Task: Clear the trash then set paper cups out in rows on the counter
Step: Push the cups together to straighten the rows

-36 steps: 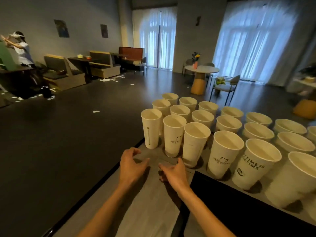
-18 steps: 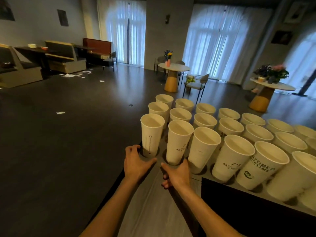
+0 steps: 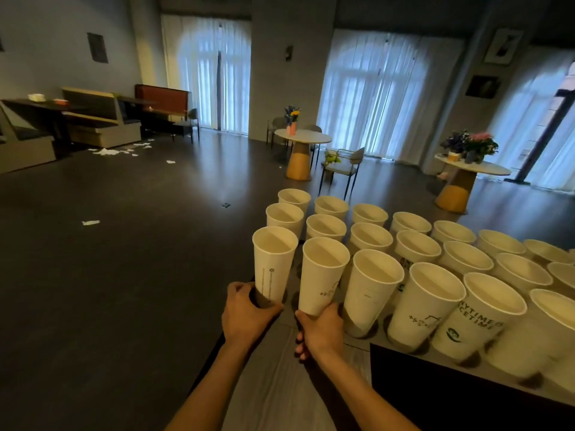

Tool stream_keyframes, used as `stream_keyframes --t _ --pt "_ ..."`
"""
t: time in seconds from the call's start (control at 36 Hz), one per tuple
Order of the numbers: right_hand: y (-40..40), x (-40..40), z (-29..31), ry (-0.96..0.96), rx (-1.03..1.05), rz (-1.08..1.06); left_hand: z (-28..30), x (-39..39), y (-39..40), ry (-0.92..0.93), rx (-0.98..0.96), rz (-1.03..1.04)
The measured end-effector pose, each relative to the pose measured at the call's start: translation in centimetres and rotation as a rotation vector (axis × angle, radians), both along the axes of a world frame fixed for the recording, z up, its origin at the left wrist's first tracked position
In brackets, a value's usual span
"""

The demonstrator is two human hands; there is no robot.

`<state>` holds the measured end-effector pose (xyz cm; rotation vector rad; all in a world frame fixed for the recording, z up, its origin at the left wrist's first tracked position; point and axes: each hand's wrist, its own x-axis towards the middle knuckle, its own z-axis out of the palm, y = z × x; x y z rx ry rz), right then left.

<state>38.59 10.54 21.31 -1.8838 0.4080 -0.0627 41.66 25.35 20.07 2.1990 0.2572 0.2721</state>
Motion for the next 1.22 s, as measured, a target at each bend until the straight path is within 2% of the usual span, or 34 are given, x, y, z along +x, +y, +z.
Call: stream_keyframes --t 0.36,0.64,0.75,0.92,1.03,1.22 --pt "0.0 0.4 0.0 0.022 0.027 0.004 -0.1 0.0 -0.1 0.036 -0.019 -0.007" --pt "-0.4 -0.4 0.3 0.021 0.026 0.069 -1.5 -0.2 0.4 -0.049 -0.032 -0.028" --pt "-0.9 -1.4 0.6 0.051 0.079 0.094 -0.9 -2.0 -0.6 -0.074 -0.053 0.065" --pt "-1.7 -3.5 0.9 0.082 0.037 0.083 -0.4 -4.7 -2.8 -0.041 -0.041 0.128" --pt "-3.5 -6.0 1.5 0.072 -0.008 0.075 -0.1 -7.0 -5.5 -0.116 -0.121 0.048" --pt "-9.9 -8.5 0.5 -0.010 -0.135 -0.202 1.3 -8.9 -11.4 0.020 -0.182 -0.269"
